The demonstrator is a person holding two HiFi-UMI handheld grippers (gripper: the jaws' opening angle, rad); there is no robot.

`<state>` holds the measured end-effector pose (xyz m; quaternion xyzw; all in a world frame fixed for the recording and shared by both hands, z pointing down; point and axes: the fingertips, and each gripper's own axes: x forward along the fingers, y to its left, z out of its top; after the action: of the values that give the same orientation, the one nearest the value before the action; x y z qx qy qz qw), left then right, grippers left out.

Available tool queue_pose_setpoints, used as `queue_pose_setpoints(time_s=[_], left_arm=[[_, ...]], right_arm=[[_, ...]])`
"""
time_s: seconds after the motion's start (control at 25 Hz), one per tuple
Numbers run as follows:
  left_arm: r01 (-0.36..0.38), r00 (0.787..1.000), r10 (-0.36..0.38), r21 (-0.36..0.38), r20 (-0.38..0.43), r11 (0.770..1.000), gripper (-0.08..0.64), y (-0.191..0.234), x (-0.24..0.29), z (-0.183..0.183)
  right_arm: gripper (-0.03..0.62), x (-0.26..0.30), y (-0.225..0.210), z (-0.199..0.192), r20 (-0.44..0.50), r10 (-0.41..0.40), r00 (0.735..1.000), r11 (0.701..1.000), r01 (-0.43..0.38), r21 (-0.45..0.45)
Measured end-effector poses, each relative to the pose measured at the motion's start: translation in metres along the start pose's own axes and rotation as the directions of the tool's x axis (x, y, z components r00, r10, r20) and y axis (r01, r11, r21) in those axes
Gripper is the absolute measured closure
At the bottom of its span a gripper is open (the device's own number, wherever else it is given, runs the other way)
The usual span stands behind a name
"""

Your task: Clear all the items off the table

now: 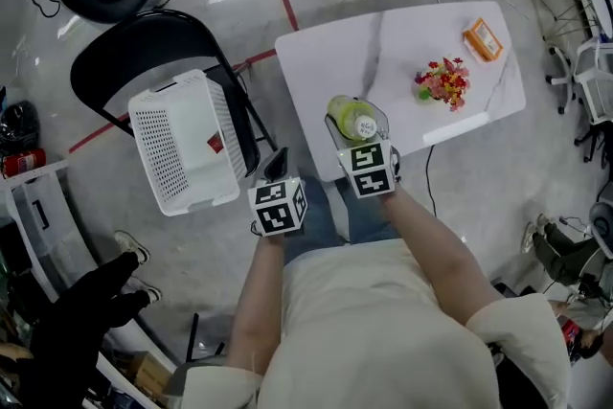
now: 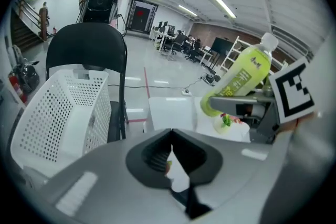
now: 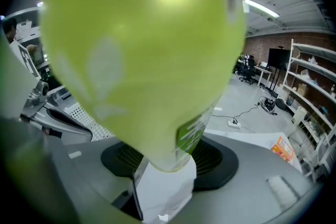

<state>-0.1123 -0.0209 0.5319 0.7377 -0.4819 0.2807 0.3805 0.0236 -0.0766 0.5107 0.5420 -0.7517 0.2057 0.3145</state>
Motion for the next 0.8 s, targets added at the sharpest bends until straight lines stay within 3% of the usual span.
queue_pose_setpoints(time_s=[0.48, 0.8], left_arm=[[-0.056, 0.995, 0.059, -0.037, 0.086, 0.998, 0.552, 0.044, -0.059, 0.026], [-0.121, 0.983, 0.134, -0.104, 0.128, 0.987, 0.552, 0.086, -0.101, 0.021]], right_arm=[[0.322, -0.034, 0.058, 0.043, 0.02, 0.095, 0.995, 0.989, -0.092, -0.115], [0.322, -0.041, 0.118, 0.058, 0.002, 0.207, 0.978, 0.952, -0.201, -0.232]])
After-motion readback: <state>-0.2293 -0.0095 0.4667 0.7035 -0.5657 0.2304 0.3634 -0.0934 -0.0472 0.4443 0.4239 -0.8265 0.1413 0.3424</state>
